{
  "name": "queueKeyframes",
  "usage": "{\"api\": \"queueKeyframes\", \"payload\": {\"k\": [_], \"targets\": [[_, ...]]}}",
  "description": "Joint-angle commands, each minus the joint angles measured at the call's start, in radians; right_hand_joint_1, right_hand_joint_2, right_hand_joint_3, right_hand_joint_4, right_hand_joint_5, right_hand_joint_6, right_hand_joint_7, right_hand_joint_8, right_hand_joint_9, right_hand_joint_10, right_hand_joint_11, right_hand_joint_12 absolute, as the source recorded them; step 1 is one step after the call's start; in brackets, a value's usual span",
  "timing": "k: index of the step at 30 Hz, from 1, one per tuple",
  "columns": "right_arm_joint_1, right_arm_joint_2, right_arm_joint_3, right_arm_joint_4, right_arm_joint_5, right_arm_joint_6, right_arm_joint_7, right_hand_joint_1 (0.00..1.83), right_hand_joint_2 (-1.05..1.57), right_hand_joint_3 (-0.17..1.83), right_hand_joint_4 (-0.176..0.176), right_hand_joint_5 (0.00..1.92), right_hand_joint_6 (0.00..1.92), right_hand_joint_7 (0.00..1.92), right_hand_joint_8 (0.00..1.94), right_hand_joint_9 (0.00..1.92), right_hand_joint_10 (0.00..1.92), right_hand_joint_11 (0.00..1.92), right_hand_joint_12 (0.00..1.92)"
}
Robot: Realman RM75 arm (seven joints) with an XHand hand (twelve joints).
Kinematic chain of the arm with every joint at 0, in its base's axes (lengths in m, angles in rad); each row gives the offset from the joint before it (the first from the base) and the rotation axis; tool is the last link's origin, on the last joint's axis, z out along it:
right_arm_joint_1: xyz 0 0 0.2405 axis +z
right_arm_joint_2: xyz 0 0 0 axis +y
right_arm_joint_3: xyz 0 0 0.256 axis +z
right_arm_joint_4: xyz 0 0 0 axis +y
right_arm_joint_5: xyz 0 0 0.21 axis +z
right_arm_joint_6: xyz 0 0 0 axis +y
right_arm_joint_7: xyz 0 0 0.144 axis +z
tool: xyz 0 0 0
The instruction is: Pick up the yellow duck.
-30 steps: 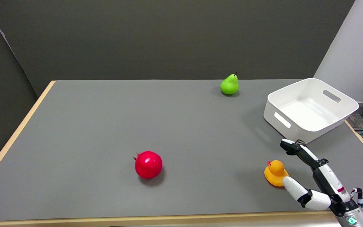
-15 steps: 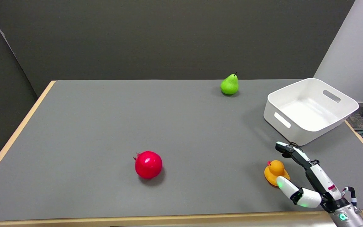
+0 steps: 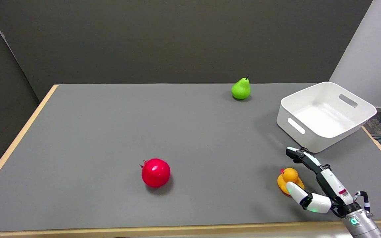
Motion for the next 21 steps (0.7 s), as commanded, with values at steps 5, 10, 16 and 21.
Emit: {"api": "queueKeyframes", "payload": {"k": [5,10,16,21], "targets": [[0.024,-0.04,-0.01,-0.095,-0.017,-0.007,0.002,0.65,0.64,0.86,-0.074,0.18,0.38,0.25,0.41,0.13,0.78,0.0,1.19],[0.042,-0.04,-0.012,-0.106,-0.028,0.018,0.002,0.84,0.66,0.94,-0.075,0.18,0.38,0.27,0.48,0.24,0.85,0.06,1.23],[0.06,-0.058,-0.007,-0.109,-0.02,0.051,-0.005,1.08,0.73,0.94,-0.083,0.22,0.43,0.29,0.86,0.36,1.23,0.1,1.51],[0.078,-0.081,0.0,-0.136,-0.004,0.101,-0.005,1.17,1.04,0.64,-0.099,0.27,0.91,0.31,1.67,0.31,1.83,0.0,1.82]]}}
